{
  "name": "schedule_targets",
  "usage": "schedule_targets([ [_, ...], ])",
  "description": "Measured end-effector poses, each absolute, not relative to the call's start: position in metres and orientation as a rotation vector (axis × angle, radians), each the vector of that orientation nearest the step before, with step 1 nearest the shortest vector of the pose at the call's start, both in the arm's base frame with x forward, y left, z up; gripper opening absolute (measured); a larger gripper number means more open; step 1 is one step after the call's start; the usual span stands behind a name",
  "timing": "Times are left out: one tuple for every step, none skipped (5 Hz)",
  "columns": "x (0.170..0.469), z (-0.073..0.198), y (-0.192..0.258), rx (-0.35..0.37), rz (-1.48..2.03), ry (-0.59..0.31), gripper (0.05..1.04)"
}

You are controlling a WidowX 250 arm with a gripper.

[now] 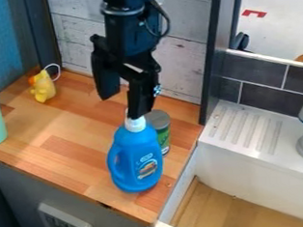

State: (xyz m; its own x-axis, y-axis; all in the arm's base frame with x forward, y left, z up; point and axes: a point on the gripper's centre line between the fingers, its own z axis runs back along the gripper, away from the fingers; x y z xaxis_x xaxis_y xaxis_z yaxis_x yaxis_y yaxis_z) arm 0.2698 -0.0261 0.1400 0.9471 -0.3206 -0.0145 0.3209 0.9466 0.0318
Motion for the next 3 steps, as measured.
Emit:
schedule_targets([
  [0.271, 0.13, -0.028, 0.034, -0.334, 0.038, 0.999],
  [0.274, 0.119, -0.03, 0.019, -0.343, 0.063, 0.999],
  [0.275, 0.111, -0.031, 0.014, -0.339, 0.087, 0.938],
])
